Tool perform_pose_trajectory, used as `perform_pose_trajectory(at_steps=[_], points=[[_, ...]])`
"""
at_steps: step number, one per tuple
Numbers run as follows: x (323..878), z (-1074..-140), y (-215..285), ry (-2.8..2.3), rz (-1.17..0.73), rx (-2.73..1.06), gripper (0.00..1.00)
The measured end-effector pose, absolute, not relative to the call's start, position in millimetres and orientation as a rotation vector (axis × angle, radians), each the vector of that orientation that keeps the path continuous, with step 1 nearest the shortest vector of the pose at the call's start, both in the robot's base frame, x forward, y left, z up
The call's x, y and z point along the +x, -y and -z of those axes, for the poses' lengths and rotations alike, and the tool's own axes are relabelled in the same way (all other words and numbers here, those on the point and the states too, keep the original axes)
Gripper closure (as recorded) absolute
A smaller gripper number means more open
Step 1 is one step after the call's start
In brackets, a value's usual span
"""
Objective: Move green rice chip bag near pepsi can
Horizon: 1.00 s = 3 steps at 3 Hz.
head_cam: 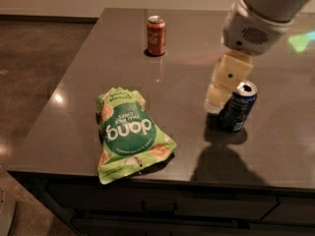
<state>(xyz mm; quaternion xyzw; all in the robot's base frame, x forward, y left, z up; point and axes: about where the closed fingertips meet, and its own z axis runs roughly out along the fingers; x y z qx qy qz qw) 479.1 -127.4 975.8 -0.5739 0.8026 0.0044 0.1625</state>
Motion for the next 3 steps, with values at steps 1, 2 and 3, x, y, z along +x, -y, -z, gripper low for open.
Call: perform_pose_trajectory(at_steps=[1,2,3], points=[[485.7,-965.4,91.6,-2.323,-0.074,-1.601,0.00],[490.8,-948.4,62.5,-2.346,-0.118,-1.584,0.00],[494.1,-928.1,34.8,-2.354,-0.136,-1.603,0.00]])
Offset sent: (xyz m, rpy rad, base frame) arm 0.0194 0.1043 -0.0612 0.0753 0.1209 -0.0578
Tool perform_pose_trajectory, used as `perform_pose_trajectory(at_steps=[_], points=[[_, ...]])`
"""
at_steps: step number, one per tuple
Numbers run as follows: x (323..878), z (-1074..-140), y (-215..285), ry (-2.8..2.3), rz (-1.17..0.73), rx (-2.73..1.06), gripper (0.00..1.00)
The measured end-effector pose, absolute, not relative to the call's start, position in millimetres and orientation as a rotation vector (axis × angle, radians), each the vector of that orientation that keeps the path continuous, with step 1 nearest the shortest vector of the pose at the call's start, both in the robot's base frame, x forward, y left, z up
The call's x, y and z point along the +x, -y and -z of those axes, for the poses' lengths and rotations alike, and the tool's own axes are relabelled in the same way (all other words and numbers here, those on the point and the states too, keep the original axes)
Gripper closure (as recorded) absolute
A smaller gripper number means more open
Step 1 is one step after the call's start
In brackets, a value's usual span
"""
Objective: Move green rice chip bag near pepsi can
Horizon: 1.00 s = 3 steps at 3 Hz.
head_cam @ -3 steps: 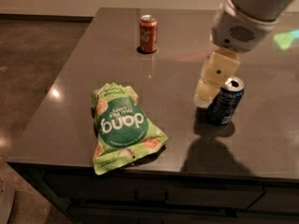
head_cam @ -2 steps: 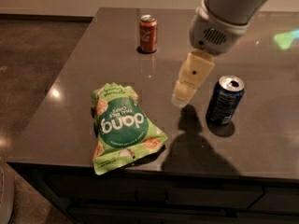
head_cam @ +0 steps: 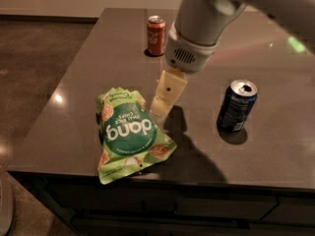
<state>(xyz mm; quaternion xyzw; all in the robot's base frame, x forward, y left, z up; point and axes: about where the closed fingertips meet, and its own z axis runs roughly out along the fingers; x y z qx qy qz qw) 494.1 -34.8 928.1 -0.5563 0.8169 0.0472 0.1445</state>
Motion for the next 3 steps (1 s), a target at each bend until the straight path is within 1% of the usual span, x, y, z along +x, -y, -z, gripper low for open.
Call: perform_pose_trajectory(at_steps=[3], points=[[492.2,-880.9,-21.8,-2.370,-0.205,-1.707,0.00]])
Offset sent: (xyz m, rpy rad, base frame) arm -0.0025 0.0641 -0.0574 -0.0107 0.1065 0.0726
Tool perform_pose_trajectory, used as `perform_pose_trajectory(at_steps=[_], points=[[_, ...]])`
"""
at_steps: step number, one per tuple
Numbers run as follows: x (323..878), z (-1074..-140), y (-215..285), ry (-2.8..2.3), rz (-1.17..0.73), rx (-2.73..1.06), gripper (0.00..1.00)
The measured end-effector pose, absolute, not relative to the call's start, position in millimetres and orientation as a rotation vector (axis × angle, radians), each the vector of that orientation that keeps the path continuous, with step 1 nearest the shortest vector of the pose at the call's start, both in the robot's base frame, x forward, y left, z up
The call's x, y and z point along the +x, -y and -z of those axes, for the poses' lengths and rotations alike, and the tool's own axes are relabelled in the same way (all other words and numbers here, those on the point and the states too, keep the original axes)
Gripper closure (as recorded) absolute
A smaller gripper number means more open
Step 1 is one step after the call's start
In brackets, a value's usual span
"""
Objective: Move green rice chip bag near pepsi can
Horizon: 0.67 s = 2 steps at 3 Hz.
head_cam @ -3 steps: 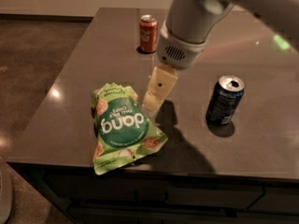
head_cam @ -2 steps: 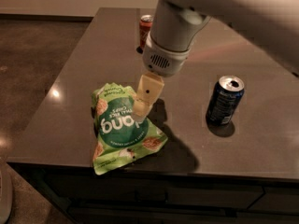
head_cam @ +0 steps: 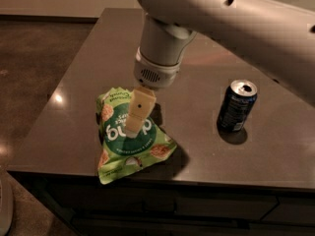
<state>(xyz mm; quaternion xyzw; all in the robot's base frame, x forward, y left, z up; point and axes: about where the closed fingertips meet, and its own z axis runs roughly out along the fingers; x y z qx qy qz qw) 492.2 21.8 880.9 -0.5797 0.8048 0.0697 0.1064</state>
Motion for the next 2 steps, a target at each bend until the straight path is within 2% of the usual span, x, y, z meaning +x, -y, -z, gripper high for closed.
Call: perform_pose_trajectory(at_steps=[2], points=[[484.2,-868.6,-56.6,-2.358,-0.223,-1.784,0.00]])
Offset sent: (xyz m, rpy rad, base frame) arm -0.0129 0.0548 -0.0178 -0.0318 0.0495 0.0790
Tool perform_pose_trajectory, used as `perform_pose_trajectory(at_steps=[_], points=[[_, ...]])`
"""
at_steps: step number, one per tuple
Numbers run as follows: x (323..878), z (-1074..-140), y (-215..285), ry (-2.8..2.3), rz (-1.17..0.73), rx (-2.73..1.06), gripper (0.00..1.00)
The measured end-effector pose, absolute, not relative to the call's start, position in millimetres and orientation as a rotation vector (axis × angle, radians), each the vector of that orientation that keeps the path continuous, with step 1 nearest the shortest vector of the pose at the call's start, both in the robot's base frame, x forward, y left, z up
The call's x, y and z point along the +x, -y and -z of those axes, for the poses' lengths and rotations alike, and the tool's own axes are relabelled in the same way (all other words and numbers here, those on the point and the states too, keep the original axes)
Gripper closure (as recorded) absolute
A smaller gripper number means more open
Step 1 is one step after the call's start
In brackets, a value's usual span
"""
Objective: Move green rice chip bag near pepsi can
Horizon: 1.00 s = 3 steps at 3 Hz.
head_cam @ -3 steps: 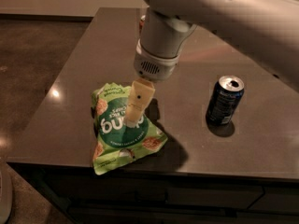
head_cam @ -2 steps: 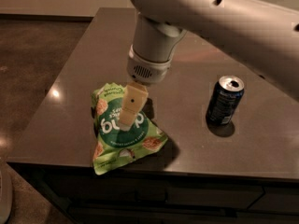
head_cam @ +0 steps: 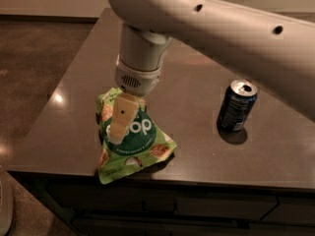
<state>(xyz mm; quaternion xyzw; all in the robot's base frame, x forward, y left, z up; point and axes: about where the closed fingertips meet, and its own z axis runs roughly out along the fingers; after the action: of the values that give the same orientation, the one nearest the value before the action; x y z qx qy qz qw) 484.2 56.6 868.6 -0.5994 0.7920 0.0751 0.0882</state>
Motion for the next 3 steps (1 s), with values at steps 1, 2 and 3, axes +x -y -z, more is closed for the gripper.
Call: perform_pose_trajectory(at_steps=[1,2,3], points=[[482.8,-866.5,-66.2,-2.371,-0.210,-1.809,0.14],[485.2,-869.2,-67.9,-2.381,-0.195,-1.825,0.37],[491.4,-876.6,-63.8,-2.384,-0.178,-1.829,0.61]])
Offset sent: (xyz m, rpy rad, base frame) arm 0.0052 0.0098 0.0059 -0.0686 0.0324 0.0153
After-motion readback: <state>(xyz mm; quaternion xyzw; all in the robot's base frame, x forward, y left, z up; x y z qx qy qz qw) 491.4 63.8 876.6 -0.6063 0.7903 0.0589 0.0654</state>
